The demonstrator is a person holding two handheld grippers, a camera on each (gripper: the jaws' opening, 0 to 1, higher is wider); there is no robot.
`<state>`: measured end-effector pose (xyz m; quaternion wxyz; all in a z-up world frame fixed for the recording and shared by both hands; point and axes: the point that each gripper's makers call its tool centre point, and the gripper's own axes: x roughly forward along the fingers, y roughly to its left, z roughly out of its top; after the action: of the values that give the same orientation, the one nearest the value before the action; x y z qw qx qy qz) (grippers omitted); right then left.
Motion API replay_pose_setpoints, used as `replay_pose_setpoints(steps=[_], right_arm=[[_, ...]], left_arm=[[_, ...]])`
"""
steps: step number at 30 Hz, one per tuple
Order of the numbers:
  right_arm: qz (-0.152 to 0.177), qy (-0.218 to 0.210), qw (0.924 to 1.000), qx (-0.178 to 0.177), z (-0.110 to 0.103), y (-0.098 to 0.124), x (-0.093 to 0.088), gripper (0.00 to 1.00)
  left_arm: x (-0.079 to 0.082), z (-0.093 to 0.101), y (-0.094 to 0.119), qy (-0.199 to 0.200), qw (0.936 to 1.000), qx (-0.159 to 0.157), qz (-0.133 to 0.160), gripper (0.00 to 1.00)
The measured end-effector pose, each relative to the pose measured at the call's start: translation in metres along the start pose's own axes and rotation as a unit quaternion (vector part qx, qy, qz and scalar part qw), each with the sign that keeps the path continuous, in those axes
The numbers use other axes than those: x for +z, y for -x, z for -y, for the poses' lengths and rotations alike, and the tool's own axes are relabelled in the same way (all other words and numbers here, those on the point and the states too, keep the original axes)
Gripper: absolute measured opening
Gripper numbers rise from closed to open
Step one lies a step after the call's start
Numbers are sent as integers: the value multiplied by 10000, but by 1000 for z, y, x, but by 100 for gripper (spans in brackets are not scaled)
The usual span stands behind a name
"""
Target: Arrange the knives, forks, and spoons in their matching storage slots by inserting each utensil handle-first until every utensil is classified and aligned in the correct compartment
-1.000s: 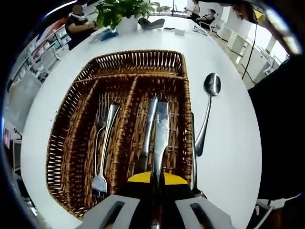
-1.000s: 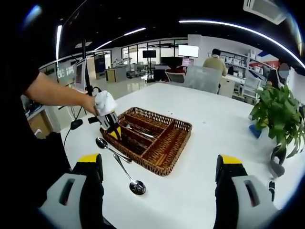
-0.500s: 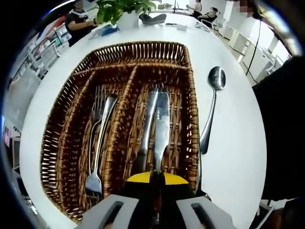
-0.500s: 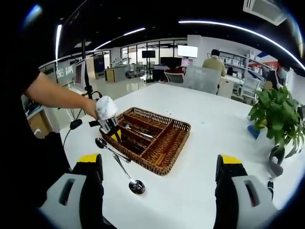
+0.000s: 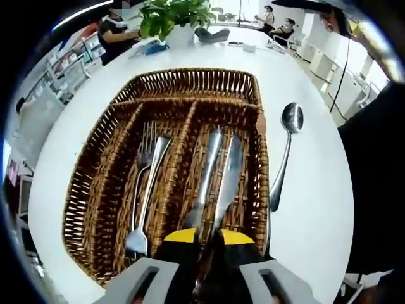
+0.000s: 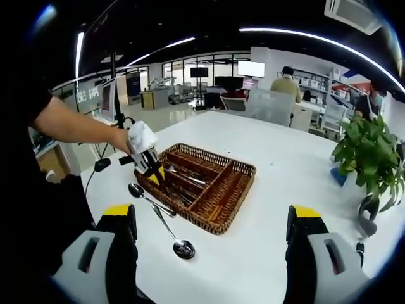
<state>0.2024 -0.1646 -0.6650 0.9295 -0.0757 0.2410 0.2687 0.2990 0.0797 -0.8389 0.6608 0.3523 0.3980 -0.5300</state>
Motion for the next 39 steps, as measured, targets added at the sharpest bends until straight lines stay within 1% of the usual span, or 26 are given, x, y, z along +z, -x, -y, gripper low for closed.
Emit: replay_pose_setpoints(steps=[2,4,5,6,8,11,13,15,17,18,19,24,25,26,30,34,36,37,39], right_arm=[[3,19,10000,16,-2,-1,1,100],[15,29,10000,31,-3,-2,2,100],[24,40,10000,36,-3,-2,3,100],[37,45,10000,40,-3,-3,4,100],[56,49,10000,50,-3,-3,6,100],[75,75,9999,75,-3,-5,9,100],[121,60,9999,89,-3,-6,13,100],[141,83,9998,98,-3,-7,16,100],[153,129,9997,118,-3,-9,18,100],[158,146,9997,127,-3,-10,20,100],[164,150,9997,135,-2,-10,21,100],[188,193,9995,177,-2,-14,24,100],[191,217,9994,202,-3,-17,26,100],[196,232,9993,221,-3,-19,27,100],[209,259,9991,279,-5,-24,29,100],[204,327,9986,369,-8,-29,29,100],[193,348,9984,403,-9,-31,30,100],[187,360,9983,416,-9,-32,30,100],[182,379,9981,454,-9,-34,31,100]], left_arm=[[5,-5,9,120,9997,105,201,14],[6,-9,17,239,9990,208,322,17],[7,-12,24,294,9982,317,414,18],[8,-13,31,350,9974,349,531,19],[7,-14,40,448,9962,410,621,20],[4,-16,59,624,9928,591,830,22],[4,-16,66,714,9909,658,930,23],[4,-17,79,872,9861,805,1167,24],[2,-15,91,1007,9816,917,1337,26],[0,-15,99,1001,9797,1058,1381,27],[0,-14,104,996,9782,1109,1446,28],[1,-7,128,1254,9678,1303,1752,32],[2,-6,140,1342,9615,1430,1925,34],[1,-4,147,1420,9580,1484,2001,35],[-3,2,162,1518,9510,1633,2143,39],[-10,15,168,1594,9503,1639,2113,45],[-13,21,174,1608,9486,1696,2132,48],[-15,22,177,1639,9474,1729,2140,51],[-18,24,185,1672,9428,1868,2196,63]])
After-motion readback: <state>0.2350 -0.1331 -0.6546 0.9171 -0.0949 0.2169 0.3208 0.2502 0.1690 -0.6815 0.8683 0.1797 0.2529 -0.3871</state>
